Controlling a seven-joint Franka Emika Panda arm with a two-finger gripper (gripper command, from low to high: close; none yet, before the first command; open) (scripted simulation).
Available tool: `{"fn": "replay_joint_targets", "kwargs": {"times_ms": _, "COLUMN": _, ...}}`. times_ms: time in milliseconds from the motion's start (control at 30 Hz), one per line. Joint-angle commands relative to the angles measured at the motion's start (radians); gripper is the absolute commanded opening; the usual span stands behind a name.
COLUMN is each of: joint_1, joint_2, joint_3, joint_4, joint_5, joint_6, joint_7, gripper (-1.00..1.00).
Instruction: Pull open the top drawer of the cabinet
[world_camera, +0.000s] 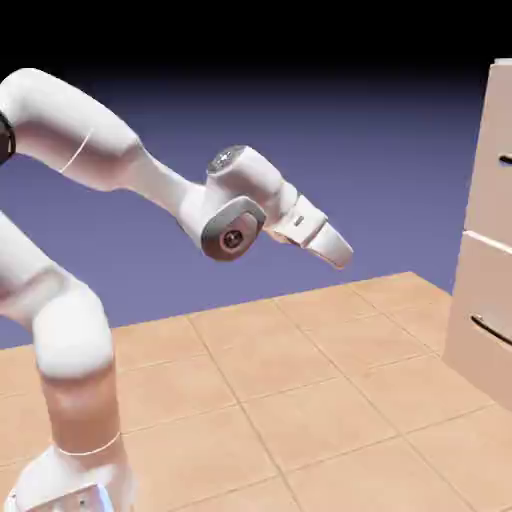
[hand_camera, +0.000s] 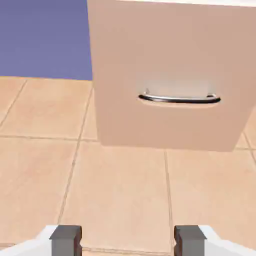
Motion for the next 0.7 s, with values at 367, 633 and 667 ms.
{"fn": "replay_joint_targets", "kwargs": {"times_ms": 367, "joint_1": -0.426, "joint_2": -0.2, "joint_3": 0.216, "joint_4": 0.206, "joint_5": 0.522, "joint_6": -0.147, "joint_7": 0.108, "gripper": 0.0}}
{"fn": "replay_joint_targets", "kwargs": {"times_ms": 633, "joint_1": -0.71, "joint_2": -0.333, "joint_3": 0.36, "joint_4": 0.343, "joint_5": 0.87, "joint_6": -0.245, "joint_7": 0.18, "gripper": 0.0}}
{"fn": "replay_joint_targets", "kwargs": {"times_ms": 667, "joint_1": -0.745, "joint_2": -0.35, "joint_3": 0.378, "joint_4": 0.36, "joint_5": 0.913, "joint_6": -0.258, "joint_7": 0.19, "gripper": 0.0}}
